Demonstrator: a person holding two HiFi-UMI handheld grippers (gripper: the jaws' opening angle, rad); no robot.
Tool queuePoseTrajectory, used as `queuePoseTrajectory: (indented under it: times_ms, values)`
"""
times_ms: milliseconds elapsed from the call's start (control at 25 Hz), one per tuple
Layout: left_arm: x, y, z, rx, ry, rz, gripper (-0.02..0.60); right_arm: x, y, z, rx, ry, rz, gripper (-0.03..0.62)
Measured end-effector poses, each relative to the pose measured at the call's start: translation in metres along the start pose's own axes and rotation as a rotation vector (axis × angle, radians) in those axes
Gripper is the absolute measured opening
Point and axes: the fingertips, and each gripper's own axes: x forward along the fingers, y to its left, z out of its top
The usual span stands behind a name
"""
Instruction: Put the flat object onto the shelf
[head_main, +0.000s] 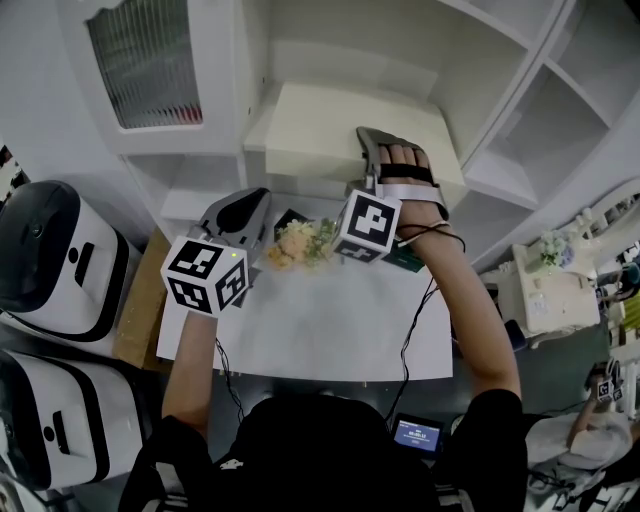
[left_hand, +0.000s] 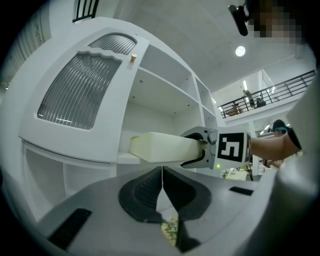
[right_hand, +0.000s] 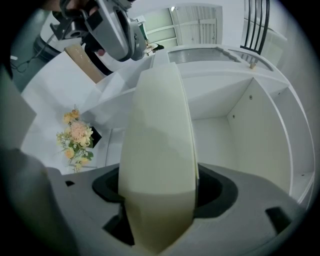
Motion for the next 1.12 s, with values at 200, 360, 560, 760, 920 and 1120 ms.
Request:
queuePoseTrajectory:
  times_ms: [200, 360, 560, 760, 920, 1120]
  values:
    - [0.0, 0.0, -0.002, 0.002, -0.004, 0.001, 0.008, 0.006, 0.003, -0.003, -0.003, 0.009, 0.02, 0.364]
    - [0.002, 0.0, -0.003, 0.003, -0.002, 0.0, 0.008, 0.015, 0.006, -0.007, -0.008, 0.023, 0.036, 0.391]
    - [0.005, 0.001, -0.005, 0.012, 0.008, 0.001, 0.008, 0.024, 0.007, -0.008, 0.009, 0.027, 0.049, 0.41]
    - [0.008, 0.001, -0.006, 0.022, 0.014, 0.003, 0.008, 0.033, 0.008, -0.01, 0.024, 0.03, 0.06, 0.43]
    - [0.012, 0.002, -0.009, 0.024, 0.023, 0.0, 0.008, 0.04, 0.008, -0.011, 0.026, 0.041, 0.066, 0.443]
    - [0.015, 0.004, -0.012, 0.019, 0.028, 0.004, 0.008, 0.052, 0.007, -0.013, 0.036, 0.055, 0.07, 0.46]
